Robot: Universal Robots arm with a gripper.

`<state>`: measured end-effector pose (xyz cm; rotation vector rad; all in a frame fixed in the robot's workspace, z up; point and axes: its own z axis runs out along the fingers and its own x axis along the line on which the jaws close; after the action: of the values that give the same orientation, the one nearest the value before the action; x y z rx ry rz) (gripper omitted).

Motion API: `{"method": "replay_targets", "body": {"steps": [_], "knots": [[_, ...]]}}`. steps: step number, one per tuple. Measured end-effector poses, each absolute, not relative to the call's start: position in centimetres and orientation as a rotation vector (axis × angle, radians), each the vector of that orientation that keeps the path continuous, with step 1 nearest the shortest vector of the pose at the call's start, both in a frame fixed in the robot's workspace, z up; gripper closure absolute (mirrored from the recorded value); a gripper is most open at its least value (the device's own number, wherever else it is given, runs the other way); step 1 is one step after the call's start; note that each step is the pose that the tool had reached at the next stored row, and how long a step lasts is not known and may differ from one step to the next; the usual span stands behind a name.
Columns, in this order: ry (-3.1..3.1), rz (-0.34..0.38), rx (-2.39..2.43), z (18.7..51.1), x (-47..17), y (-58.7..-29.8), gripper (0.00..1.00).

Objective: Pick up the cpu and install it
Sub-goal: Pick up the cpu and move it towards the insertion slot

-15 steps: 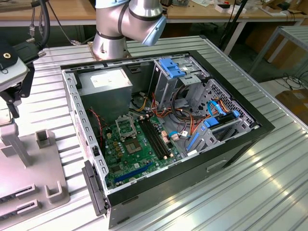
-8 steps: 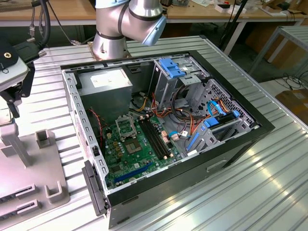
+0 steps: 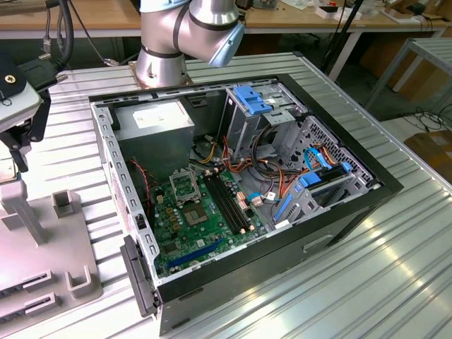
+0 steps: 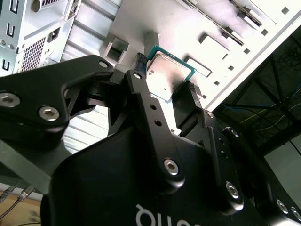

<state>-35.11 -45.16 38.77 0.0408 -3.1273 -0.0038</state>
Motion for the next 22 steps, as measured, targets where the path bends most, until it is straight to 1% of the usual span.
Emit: {"method": "replay_targets", "body": {"steps": [22], "knots": [[-3.127,-0.004,0.041,38.78,-34.21,-45.15,0.53]]}}
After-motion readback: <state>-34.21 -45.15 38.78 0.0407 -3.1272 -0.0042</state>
